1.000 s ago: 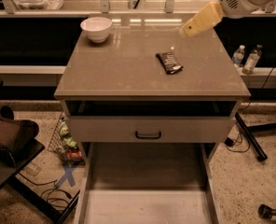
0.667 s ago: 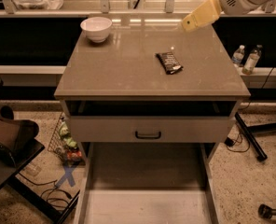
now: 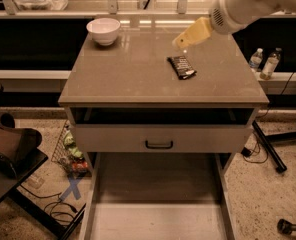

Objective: Place rxbar chocolate into middle drawer

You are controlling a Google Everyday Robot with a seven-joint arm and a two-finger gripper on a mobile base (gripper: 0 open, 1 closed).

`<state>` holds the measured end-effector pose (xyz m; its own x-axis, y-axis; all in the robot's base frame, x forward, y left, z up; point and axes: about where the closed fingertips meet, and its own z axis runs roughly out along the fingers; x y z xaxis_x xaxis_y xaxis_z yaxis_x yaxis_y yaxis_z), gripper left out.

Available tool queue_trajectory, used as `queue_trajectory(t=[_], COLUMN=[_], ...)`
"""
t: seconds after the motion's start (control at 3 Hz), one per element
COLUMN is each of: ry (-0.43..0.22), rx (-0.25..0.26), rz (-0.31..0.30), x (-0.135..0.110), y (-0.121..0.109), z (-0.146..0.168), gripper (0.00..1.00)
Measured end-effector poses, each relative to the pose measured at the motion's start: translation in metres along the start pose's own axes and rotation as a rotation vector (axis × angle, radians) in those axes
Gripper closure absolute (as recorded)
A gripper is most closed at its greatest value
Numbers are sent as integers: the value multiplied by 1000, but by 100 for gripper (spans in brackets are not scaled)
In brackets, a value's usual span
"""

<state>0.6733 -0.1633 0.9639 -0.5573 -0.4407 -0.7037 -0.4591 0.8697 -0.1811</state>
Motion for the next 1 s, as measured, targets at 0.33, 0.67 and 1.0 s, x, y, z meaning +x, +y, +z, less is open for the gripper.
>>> queue_trajectory(t=[0.33,0.67,1.0], ry=[19,41,41], rx=[-10,-51,-52], rz=[24,104,104], x=[10,30,30], y=[12,22,22], z=[43,90,90], gripper=[0,0,0])
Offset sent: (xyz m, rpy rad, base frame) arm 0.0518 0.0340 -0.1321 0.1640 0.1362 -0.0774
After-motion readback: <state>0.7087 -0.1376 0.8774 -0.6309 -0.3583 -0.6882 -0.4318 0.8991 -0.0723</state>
